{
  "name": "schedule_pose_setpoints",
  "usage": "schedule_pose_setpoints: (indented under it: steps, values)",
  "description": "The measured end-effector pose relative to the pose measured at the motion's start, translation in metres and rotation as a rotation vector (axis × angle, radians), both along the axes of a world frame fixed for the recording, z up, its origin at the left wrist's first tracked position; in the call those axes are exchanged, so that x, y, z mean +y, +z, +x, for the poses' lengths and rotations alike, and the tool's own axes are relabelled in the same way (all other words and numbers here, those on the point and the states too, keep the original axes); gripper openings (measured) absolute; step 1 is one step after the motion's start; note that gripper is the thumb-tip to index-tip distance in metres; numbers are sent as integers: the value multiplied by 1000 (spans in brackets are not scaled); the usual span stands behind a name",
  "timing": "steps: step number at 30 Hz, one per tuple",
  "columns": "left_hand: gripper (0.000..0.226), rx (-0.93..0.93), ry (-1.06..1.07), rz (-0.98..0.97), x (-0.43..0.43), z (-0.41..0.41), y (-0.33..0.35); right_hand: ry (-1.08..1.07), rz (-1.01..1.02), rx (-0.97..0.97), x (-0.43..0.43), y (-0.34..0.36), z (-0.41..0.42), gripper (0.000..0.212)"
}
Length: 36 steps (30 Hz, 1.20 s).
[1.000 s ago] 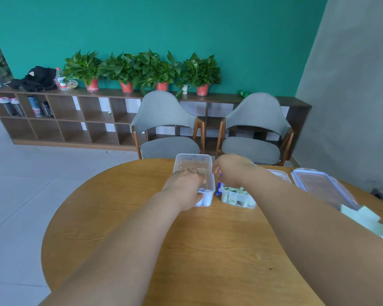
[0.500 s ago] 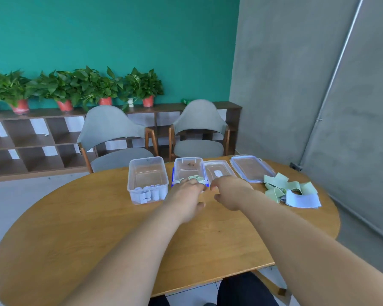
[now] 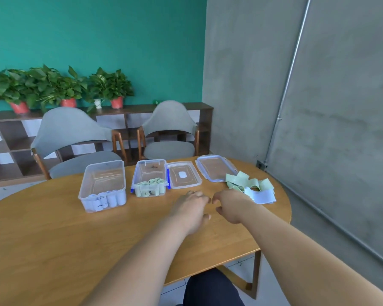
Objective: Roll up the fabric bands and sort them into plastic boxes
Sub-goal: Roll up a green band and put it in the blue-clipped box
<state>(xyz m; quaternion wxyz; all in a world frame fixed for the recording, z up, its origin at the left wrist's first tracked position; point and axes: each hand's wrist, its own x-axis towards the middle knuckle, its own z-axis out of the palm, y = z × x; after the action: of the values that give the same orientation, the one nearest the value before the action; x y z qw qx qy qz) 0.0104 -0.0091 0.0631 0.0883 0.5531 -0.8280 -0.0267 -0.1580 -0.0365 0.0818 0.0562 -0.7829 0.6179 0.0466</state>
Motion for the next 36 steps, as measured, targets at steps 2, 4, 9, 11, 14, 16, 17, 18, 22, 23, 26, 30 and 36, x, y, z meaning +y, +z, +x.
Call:
schedule_pose_setpoints:
  steps: [2,4,9,11,14,16,17,18,22,23,26,30,36]
  values:
    - [49,0,-8,7,-4,-12,-10,-13,3,-8,-8,-11,-13,35]
    - [48,2,-18,31,-8,-22,-20,-30,5,-28,-16,-23,-26,36]
    - [41,-12,-7,83,-23,-40,-43,-102,-33,-139,-31,-50,-53,44]
    - [38,-2,-17,79,-31,-45,-52,-139,-44,-178,-35,-61,-60,47]
    - [38,30,-22,66,-44,-51,-65,-185,-69,-222,-40,-74,-69,46]
    - [38,39,-12,50,-52,-56,-73,-204,-83,-232,-43,-82,-73,45]
    - [38,44,-6,40,-55,-59,-77,-214,-93,-237,-44,-86,-74,45]
    - [39,56,0,31,-58,-61,-80,-223,-106,-240,-46,-89,-74,46]
    - [42,124,-8,-10,-63,-68,-94,-218,-159,-235,-53,-98,-71,45]
    - [43,145,-10,-18,-63,-68,-99,-217,-178,-242,-55,-101,-68,43]
    - [44,280,13,-39,-64,-64,-111,-264,-266,-384,-52,-113,-61,39]
    - [38,540,106,-28,-66,-58,-115,-390,-329,-739,-41,-120,-44,28]
    - [26,790,354,73,-74,-50,-104,-458,-290,-1078,-28,-114,-12,13]
